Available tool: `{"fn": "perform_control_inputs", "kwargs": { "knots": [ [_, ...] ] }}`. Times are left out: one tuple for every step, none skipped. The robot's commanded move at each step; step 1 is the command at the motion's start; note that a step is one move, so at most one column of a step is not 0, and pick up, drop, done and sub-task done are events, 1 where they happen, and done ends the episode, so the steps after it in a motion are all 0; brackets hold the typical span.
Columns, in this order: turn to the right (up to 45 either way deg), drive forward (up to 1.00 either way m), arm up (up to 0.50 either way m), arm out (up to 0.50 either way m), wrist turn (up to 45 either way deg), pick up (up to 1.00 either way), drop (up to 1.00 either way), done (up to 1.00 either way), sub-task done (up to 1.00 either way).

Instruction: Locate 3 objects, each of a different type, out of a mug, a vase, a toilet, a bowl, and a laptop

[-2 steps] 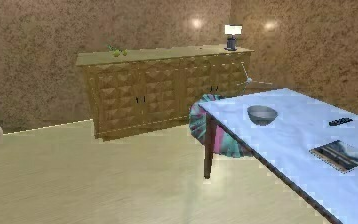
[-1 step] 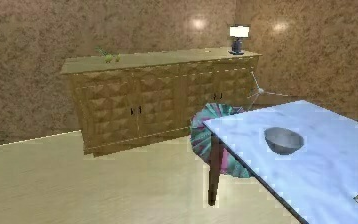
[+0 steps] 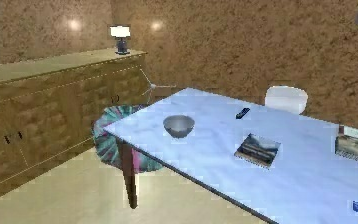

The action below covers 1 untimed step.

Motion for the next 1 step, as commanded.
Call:
{"fn": "perform_control_inputs", "kwargs": {
  "knots": [
    [0.0, 0.0, 0.0, 0.0, 0.0, 0.0, 0.0, 1.0, 0.0]
  ]
}}
